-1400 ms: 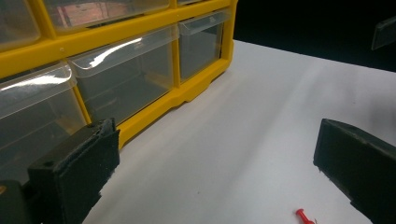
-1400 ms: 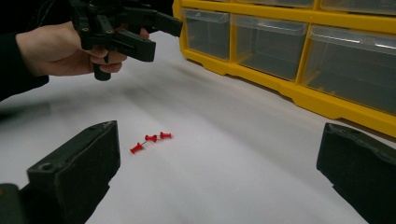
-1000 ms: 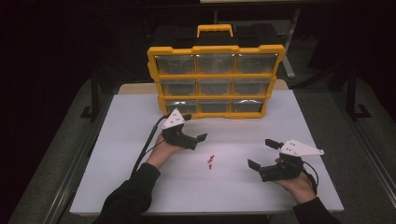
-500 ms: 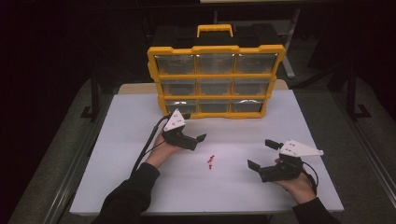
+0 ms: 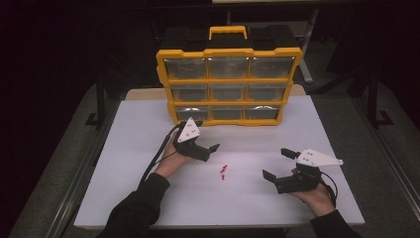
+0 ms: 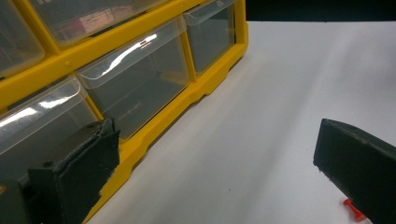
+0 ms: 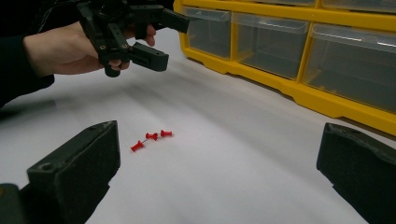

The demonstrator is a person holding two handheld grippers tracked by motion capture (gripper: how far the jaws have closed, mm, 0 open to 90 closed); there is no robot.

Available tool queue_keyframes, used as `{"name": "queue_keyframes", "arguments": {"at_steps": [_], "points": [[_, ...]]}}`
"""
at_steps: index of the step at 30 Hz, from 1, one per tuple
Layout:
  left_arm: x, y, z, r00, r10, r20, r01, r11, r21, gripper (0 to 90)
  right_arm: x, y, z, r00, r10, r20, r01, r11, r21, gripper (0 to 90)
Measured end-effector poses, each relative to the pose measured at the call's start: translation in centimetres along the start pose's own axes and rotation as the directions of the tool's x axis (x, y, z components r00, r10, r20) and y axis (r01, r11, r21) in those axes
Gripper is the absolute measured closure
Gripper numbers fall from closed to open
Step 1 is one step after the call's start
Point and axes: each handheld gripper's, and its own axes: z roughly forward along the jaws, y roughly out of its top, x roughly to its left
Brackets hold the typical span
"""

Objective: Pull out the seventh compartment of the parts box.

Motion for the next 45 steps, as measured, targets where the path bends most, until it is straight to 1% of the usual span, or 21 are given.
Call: {"name": "queue_keyframes", "arguments": {"at_steps": [3, 6, 8, 11, 14, 15, 20, 21, 26, 28, 33, 34, 36, 39, 44, 45], "points": [[-0.1, 0.0, 0.0, 0.9999, 0.012, -0.004, -0.012, 0.9999, 0.002, 0.0, 0.0, 0.0, 0.0, 1.0, 0.0, -0.001, 0.0, 1.0, 0.001, 0.0], [-0.2, 0.1, 0.0, 0.9991, 0.04, -0.01, -0.04, 0.9991, 0.014, 0.0, 0.0, 0.0, 0.0, 1.0, 0.0, -0.001, 0.0, 1.0, 0.001, 0.0], [-0.3, 0.1, 0.1, 0.9988, 0.048, -0.014, -0.048, 0.9988, 0.012, 0.0, 0.0, 0.0, 0.0, 1.0, 0.0, -0.001, 0.0, 1.0, 0.001, 0.0], [-0.4, 0.2, 0.1, 0.9974, 0.07, -0.019, -0.07, 0.9974, 0.018, 0.0, 0.0, 0.0, 0.0, 1.0, -0.001, -0.001, 0.001, 1.0, 0.001, 0.0], [-0.6, 0.2, 0.2, 0.997, 0.074, -0.024, -0.073, 0.9972, 0.013, 0.0, 0.0, 0.0, 0.0, 1.0, 0.0, -0.002, 0.0, 1.0, 0.001, 0.0], [-0.6, 0.2, 0.3, 0.9962, 0.083, -0.026, -0.083, 0.9964, 0.016, 0.0, 0.0, 0.0, 0.0, 1.0, 0.0, -0.001, 0.0, 1.0, 0.001, 0.0], [-0.7, 0.2, 0.3, 0.9943, 0.102, -0.029, -0.102, 0.9946, 0.022, 0.0, 0.0, 0.0, 0.0, 1.0, -0.001, -0.002, 0.001, 1.0, 0.002, 0.0], [-0.7, 0.2, 0.3, 0.9927, 0.116, -0.03, -0.116, 0.9929, 0.027, 0.0, 0.0, 0.0, 0.0, 1.0, -0.001, -0.003, 0.001, 1.0, 0.002, 0.0], [-0.9, 0.2, 0.4, 0.9885, 0.146, -0.04, -0.144, 0.9888, 0.039, 0.0, 0.0, 0.0, 0.1, 1.0, -0.003, -0.003, 0.003, 1.0, 0.002, 0.0], [-1.0, 0.2, 0.5, 0.9878, 0.15, -0.042, -0.149, 0.9881, 0.039, 0.0, 0.0, 0.0, 0.1, 1.0, -0.003, -0.003, 0.003, 1.0, 0.003, 0.0], [-1.1, 0.2, 0.5, 0.982, 0.182, -0.049, -0.18, 0.9824, 0.052, 0.0, 0.0, 0.0, 0.1, 1.0, -0.003, -0.003, 0.003, 1.0, 0.003, 0.0], [-1.2, 0.2, 0.5, 0.9817, 0.183, -0.052, -0.181, 0.9821, 0.052, 0.0, 0.0, 0.0, 0.1, 1.0, -0.003, -0.003, 0.003, 1.0, 0.003, 0.0], [-1.2, 0.2, 0.5, 0.9786, 0.199, -0.054, -0.195, 0.9789, 0.06, 0.0, 0.0, 0.0, 0.1, 1.0, -0.003, -0.003, 0.003, 1.0, 0.003, 0.0], [-1.3, 0.2, 0.6, 0.9763, 0.209, -0.055, -0.206, 0.9765, 0.064, 0.0, 0.0, 0.0, 0.1, 1.0, -0.004, -0.002, 0.004, 1.0, 0.003, 0.0], [-1.5, 0.3, 0.6, 0.9669, 0.247, -0.065, -0.242, 0.9671, 0.08, 0.0, 0.1, 0.0, 0.1, 1.0, -0.004, -0.002, 0.004, 1.0, 0.003, 0.0], [-1.5, 0.3, 0.7, 0.9636, 0.26, -0.064, -0.254, 0.9635, 0.085, 0.0, 0.1, 0.0, 0.1, 1.0, -0.004, -0.003, 0.004, 1.0, 0.004, 0.0]]}}
